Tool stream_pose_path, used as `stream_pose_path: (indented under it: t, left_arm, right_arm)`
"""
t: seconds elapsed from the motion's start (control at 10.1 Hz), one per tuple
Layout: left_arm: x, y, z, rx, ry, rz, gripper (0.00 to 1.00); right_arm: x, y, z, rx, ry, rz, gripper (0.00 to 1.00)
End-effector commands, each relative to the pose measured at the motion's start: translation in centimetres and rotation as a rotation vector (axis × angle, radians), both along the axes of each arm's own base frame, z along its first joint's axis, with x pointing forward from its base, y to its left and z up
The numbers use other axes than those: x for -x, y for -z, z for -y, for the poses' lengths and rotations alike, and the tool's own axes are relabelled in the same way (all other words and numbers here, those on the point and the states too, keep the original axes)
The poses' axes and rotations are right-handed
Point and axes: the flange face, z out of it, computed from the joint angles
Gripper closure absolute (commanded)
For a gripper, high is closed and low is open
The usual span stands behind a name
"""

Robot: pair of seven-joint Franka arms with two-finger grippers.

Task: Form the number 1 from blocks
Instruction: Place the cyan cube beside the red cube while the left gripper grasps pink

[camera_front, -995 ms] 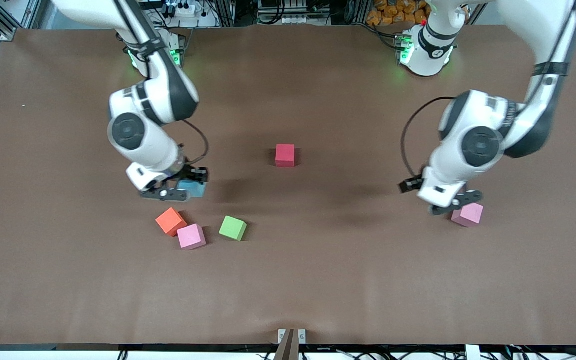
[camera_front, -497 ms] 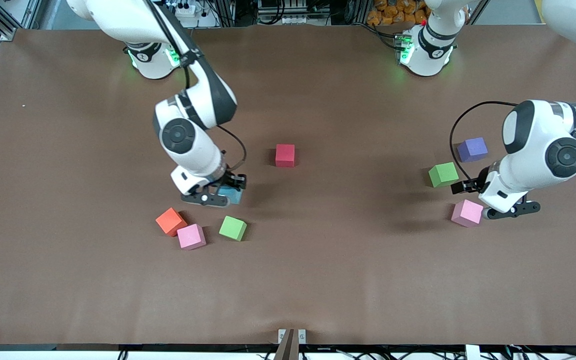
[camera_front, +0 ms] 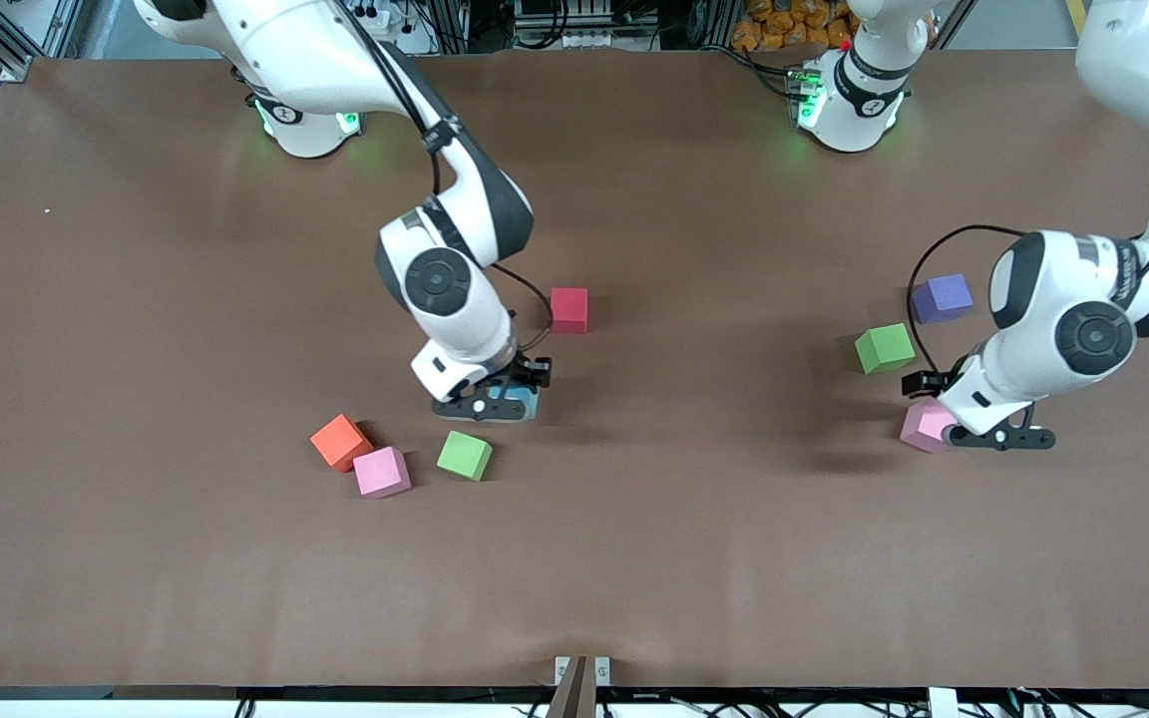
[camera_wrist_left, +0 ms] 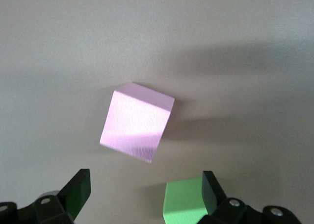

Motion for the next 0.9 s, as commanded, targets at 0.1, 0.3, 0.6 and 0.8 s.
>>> stream_pose_path:
  t: [0.1, 0.3, 0.6, 0.8]
  left_arm:
    - [-1.2, 1.4, -2.9, 0.011, 0.104, 0.011, 0.00]
    - [-1.8, 1.8, -3.2, 0.024, 0.149, 0.008, 0.00]
    - [-2.1, 2.2, -3.3, 0.043, 0.287, -0.007, 0.00]
    - [-2.1, 3.2, -3.7, 0.059, 0.312, -0.014, 0.00]
  right_arm:
    - [0.7, 3.2, -4.0, 0.020, -0.015, -0.004, 0.43]
    - [1.5, 3.7, -4.8, 0.023, -0.016, -0.015, 0.43]
    - [2.9, 4.7, -5.4, 0.037, -0.016, -0.048, 0.43]
    - [4.0, 5.5, -5.9, 0.035, -0.003, -0.076, 0.43]
